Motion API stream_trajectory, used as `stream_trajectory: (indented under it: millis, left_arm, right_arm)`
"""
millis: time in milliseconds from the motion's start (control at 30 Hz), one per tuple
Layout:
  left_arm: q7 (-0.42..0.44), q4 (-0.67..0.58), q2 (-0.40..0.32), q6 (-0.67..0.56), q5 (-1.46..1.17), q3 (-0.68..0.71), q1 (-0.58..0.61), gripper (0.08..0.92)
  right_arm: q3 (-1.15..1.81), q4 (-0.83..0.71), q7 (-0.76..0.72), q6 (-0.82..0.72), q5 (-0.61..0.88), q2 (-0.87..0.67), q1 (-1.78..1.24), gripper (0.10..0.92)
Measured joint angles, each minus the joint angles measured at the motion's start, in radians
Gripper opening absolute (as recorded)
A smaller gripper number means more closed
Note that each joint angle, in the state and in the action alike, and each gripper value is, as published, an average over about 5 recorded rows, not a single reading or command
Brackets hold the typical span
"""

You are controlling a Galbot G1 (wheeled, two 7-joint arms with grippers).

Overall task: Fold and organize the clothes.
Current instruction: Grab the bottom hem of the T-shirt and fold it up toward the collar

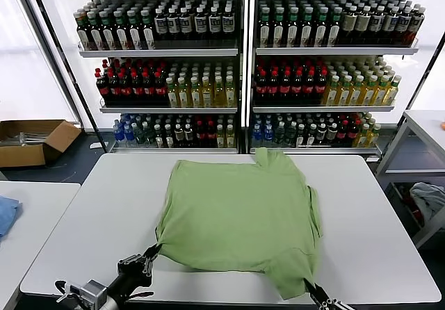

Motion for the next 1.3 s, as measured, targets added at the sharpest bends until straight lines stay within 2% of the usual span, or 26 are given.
stream_trajectory:
  millis: [400,800,967,1300]
  left_arm:
    - [-0.013,0.13,0.024,0.035,-0.127,0.023,-0.196,0.084]
    - [-0.022,0.343,0.015,0.045,-0.165,0.086,-0.421,0.084]
    - [-0.023,0.431,0.003,0.052,-0.153,0.113,-0.492,0.125]
    - [-0.043,0.489,0.017,0.055,-0.114,0.102,-0.52,0.41]
  right_arm:
    - [-0.082,-0.139,0.111,-0.092,0.044,-0.056,0.331,0.106]
    - [-0.222,-0.377,0.193,-0.164,0.045,-0.114,0.661,0.112]
    - [-0.284,-0.46,0.224,-0.214,0.02,-0.118,0.765,0.224]
    - [-0.293,-0.449,0.301,-0.332,-0.051,-0.137,0.777,0.509]
